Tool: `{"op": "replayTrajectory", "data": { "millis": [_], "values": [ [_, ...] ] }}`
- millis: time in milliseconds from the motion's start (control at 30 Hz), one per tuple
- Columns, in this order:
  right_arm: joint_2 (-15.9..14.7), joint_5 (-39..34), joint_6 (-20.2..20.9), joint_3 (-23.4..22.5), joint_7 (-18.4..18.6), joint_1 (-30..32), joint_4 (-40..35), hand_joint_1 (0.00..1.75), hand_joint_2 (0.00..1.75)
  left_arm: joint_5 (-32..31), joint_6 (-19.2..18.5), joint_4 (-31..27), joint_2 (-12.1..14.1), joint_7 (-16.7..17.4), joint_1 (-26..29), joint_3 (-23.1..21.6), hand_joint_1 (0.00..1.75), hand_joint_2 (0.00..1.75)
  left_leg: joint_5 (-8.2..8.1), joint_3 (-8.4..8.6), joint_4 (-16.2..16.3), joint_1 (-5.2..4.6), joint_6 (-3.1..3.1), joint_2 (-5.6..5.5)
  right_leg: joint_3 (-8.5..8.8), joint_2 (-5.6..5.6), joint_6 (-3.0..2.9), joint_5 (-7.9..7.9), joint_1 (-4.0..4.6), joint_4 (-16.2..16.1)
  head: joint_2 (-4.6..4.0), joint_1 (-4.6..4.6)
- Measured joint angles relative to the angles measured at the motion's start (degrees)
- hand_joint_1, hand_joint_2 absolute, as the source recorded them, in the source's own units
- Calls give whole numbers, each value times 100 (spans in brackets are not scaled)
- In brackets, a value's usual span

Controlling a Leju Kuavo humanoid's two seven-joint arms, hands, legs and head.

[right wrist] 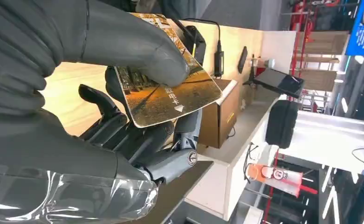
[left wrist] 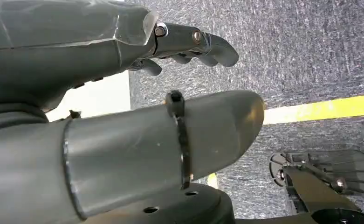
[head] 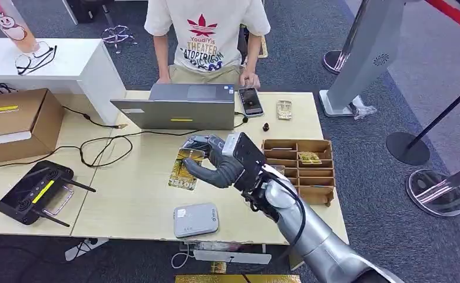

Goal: Pass the card to the sensor for recognition and then transmit it.

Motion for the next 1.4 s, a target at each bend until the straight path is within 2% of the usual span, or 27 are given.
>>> {"op": "replayTrajectory", "data": {
  "millis": [233,367,500,1400],
  "values": [
    [11,0,26,48,-4,-1,66,175,175,7,0,0,0,9,-1,0,0,0,0,0,0,0,0,0,0,0,0,0,0,0,0,0],
    [111,-2,116,321,-46,-57,570,175,175,20,-44,0,2,197,-68,-9,0,0,0,0,0,0,0,0,0,0,0,0,0,0,0,0],
    [177,-11,157,453,-79,-131,846,175,175,37,-55,0,4,232,-103,-11,0,0,0,1,0,0,0,1,0,1,0,0,0,0,0,-2],
    [608,7,299,1021,-232,-422,2575,175,175,157,-92,0,9,146,-108,-140,0,0,0,0,0,0,0,1,0,1,0,0,0,0,0,0]
  ]
}}
